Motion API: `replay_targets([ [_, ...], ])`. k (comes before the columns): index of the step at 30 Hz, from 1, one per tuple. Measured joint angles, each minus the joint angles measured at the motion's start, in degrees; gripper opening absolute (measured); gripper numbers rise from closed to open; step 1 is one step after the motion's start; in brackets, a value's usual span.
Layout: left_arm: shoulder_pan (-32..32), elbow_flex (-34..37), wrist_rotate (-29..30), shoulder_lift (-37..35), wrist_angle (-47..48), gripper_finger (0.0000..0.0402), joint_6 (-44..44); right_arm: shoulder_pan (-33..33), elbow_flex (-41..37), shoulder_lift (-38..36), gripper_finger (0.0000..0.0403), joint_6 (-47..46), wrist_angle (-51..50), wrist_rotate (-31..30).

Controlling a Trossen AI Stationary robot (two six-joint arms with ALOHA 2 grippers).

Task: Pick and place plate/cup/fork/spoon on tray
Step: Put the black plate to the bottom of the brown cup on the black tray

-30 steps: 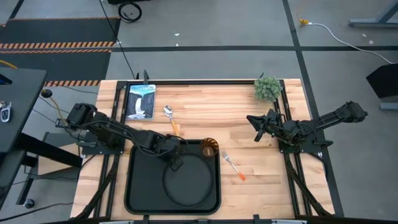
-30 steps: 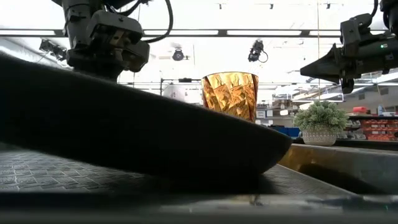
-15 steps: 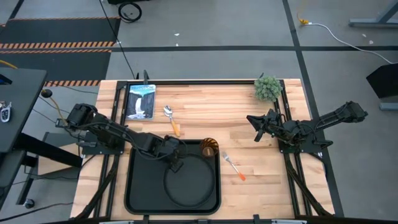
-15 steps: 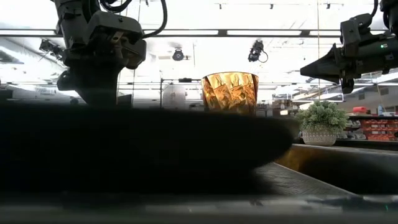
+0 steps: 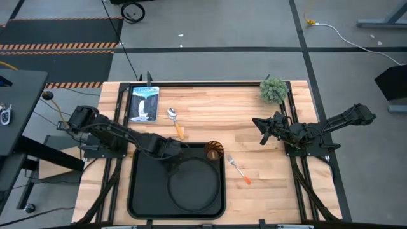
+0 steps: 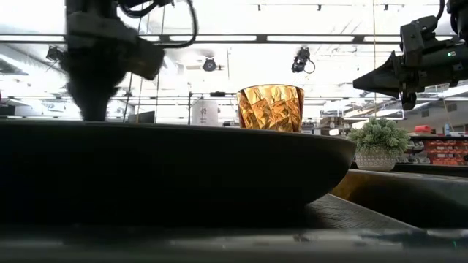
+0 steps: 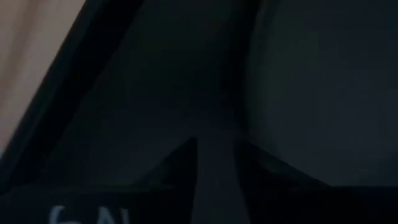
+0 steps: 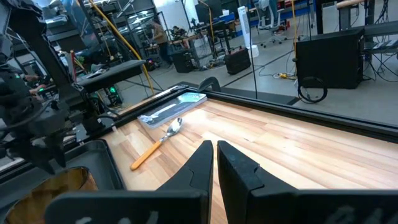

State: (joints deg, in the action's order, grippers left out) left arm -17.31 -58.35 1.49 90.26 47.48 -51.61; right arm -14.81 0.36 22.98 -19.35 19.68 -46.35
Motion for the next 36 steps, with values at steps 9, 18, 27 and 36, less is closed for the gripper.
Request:
replay_targets([
  [9, -5.4, 0.3, -1.0, 4.8, -0.4, 0.0086, -2.1, 0.0, 0.0, 0.0, 0.0028, 0.0, 0.3, 0.0],
  [18, -8.1, 0.3, -5.7, 7.3, -7.4, 0.0073, -4.0, 0.0, 0.0, 0.0, 0.0028, 0.0, 0.4, 0.0],
  [27, -7.6, -1.2, -6.2, 7.3, -4.8, 0.0058, -4.6, 0.0, 0.0, 0.0, 0.0028, 0.0, 0.6, 0.0],
  [36, -3.8, -10.2, 7.8, 7.3, 11.2, 0.0041, -1.7, 0.0, 0.0, 0.0, 0.0028, 0.0, 0.9, 0.0],
])
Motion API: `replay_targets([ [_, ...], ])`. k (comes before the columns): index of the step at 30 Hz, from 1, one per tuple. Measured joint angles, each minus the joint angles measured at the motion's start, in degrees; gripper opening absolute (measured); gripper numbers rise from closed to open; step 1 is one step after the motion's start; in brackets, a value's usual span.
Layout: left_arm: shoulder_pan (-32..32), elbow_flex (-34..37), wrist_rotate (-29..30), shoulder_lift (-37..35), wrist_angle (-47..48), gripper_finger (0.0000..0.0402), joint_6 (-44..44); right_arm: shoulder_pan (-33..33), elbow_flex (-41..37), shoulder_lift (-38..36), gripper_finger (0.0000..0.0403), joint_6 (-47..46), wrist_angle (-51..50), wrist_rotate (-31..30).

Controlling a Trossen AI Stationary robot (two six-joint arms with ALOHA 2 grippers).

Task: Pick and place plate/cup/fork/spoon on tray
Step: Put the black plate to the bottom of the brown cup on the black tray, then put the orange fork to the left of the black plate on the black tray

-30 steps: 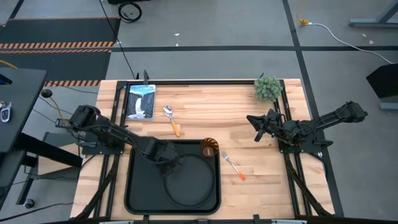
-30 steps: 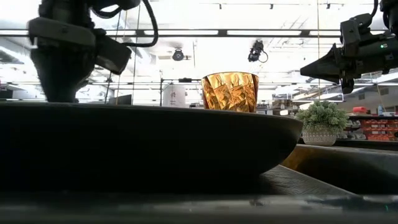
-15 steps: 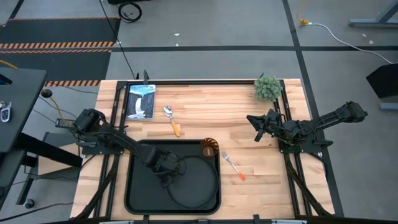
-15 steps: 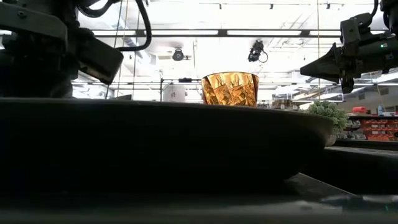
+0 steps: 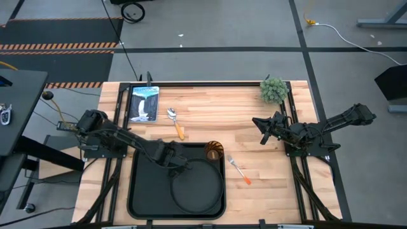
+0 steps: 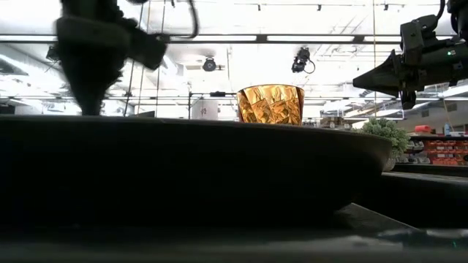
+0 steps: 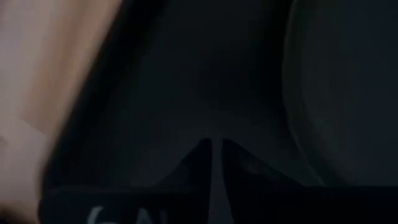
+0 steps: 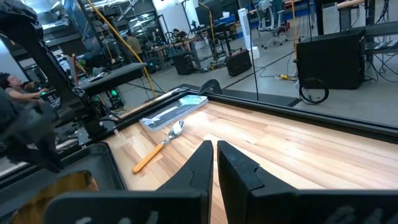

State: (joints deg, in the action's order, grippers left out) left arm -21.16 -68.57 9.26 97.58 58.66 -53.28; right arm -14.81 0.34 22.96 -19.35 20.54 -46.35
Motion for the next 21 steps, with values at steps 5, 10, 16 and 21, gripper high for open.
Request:
replay_targets([
  [5, 1.8, -6.5, 7.1, 0.0, -1.6, 0.0041, 7.3, 0.0, 0.0, 0.0, 0.0028, 0.0, 0.0, 0.0],
  [10, 2.1, -11.3, 5.6, 0.0, -13.6, 0.0040, 14.1, 0.0, 0.0, 0.0, 0.0028, 0.0, 0.0, 0.0],
  [16, 1.7, -13.6, 3.7, 3.8, -29.4, 0.0040, 21.1, 0.0, 0.0, 0.0, 0.0028, 0.0, 0.5, 0.0],
  [21, 2.7, -18.1, 3.6, 9.6, -35.1, 0.0041, 27.3, 0.0, 0.0, 0.0, 0.0028, 0.0, 0.9, 0.0],
])
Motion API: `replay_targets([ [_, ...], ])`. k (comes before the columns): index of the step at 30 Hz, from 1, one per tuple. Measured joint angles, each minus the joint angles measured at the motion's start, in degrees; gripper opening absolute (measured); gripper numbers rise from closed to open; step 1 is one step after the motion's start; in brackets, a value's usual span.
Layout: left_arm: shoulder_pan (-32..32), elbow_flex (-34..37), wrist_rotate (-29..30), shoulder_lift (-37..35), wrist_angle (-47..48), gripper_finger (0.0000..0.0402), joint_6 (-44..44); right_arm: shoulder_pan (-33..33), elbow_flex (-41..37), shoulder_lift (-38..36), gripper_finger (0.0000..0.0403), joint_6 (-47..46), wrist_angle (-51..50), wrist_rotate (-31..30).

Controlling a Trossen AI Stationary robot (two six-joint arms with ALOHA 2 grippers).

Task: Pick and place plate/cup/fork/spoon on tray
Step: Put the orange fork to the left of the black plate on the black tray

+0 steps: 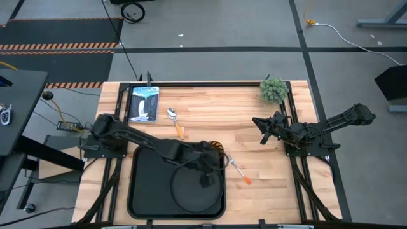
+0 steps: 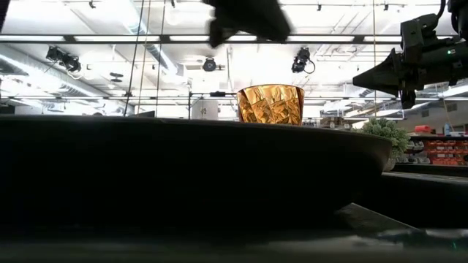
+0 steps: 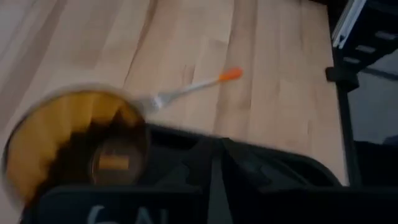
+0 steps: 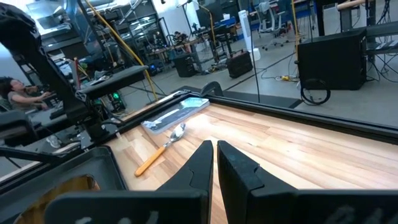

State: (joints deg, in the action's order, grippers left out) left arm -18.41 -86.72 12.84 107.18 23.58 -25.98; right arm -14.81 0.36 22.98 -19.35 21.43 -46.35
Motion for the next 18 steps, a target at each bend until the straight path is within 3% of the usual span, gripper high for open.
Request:
replay_targets([
  [5, 0.4, -8.9, -0.6, 7.3, 0.6, 0.0041, 6.8, 0.0, 0.0, 0.0, 0.0028, 0.0, 0.0, 0.0],
  [13, 1.6, -24.7, -3.0, 18.4, 6.8, 0.0041, 10.6, 0.0, 0.0, 0.0, 0.0028, 0.0, 0.6, 0.0],
  [18, 3.1, -30.2, -3.8, 23.3, 9.5, 0.0069, 14.0, 0.0, 0.0, 0.0, 0.0028, 0.0, 1.0, 0.0],
])
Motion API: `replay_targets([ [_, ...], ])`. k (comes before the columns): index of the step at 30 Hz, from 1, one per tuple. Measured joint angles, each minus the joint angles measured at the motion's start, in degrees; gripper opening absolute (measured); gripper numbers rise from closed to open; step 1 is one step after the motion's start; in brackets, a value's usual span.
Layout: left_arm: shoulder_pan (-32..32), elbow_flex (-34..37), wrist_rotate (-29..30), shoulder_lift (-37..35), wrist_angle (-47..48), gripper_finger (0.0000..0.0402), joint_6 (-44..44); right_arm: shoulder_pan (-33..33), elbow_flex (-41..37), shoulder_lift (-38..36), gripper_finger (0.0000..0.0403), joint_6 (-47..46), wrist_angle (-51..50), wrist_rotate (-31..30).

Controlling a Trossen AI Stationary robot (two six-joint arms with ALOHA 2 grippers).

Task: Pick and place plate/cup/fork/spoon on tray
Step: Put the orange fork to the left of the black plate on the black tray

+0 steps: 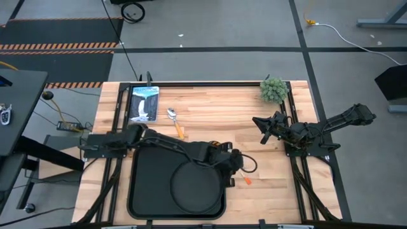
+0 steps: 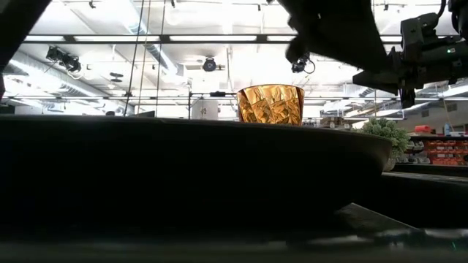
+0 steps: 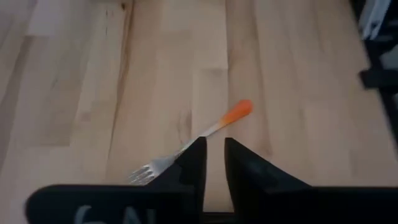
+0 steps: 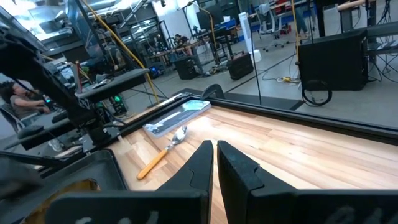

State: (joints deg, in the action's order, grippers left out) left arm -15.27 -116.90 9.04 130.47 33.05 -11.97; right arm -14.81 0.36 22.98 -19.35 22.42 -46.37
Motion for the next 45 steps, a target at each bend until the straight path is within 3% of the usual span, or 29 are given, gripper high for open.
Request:
replay_targets([
  [7, 1.0, -1.0, -1.8, 4.2, -2.3, 0.0145, 7.5, 0.0, 0.0, 0.0, 0.0028, 0.0, 0.3, 0.0],
  [11, 1.4, -1.9, -1.8, 6.4, -2.7, 0.0168, 9.8, 0.0, 0.0, 0.2, 0.0028, 0.0, 0.7, 0.0],
  [26, 2.0, -5.1, -0.9, 9.3, -7.0, 0.0172, 11.2, 0.0, 0.0, 0.3, 0.0028, 0.0, 1.9, 0.0],
  [35, 2.4, -5.6, 2.3, 12.2, -15.3, 0.0172, 26.4, 0.0, 0.0, 0.3, 0.0028, 0.0, 2.0, 0.0],
  [45, 2.3, -5.5, 4.7, 14.1, -8.3, 0.0172, 33.3, 0.0, 0.0, 0.4, 0.0028, 0.0, 2.3, 0.0],
])
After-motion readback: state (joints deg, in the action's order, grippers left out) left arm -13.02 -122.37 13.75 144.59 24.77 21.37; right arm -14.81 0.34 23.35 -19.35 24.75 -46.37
